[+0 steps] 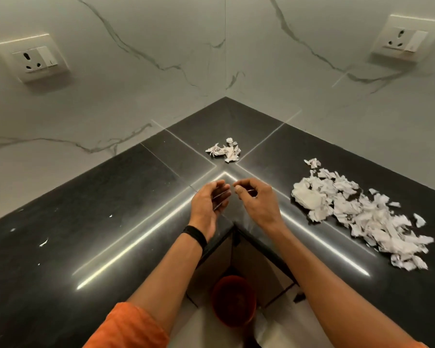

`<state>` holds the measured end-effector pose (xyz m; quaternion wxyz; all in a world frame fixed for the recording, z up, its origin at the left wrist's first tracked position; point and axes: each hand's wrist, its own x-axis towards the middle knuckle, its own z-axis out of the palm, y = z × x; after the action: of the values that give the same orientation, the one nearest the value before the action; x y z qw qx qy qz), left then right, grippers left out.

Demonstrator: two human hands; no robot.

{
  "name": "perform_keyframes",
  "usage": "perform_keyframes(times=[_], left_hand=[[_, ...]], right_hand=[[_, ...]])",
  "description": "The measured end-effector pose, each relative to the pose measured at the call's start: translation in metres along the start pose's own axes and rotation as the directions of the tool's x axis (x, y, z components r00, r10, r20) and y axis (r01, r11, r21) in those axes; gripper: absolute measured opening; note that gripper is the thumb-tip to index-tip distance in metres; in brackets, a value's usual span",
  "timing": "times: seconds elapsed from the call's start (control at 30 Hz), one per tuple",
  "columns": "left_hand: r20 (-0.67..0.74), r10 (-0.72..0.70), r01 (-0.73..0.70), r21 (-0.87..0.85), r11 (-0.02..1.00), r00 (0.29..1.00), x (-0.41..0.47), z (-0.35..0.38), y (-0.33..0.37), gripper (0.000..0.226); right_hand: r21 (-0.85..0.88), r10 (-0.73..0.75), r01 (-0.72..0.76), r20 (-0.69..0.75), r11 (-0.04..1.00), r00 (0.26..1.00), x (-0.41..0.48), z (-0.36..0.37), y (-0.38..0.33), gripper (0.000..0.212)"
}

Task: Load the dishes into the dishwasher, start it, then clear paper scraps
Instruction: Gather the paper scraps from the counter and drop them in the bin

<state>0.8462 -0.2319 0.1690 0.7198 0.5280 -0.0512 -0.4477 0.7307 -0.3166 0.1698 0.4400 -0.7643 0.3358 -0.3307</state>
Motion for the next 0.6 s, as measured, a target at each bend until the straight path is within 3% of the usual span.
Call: perform_keyframes(times=[0.3,0.6], left_hand=[[-0.129,-0.043,0.031,-0.09,0.995,0.991,0.081,0.028,0.001,0.027],[-0.136,-0.145,0.117,-0.195,0.974,0.98,0.135,0.026,0.009,0.028]], right_hand=[[-0.043,0.116,-0.114,0.057,0.993,0.992,0.105,0.012,0.072,0.008],[-0.361,0.2,-0.143,0.127,0.922,0.972,0.192,0.034,0.116,0.021]])
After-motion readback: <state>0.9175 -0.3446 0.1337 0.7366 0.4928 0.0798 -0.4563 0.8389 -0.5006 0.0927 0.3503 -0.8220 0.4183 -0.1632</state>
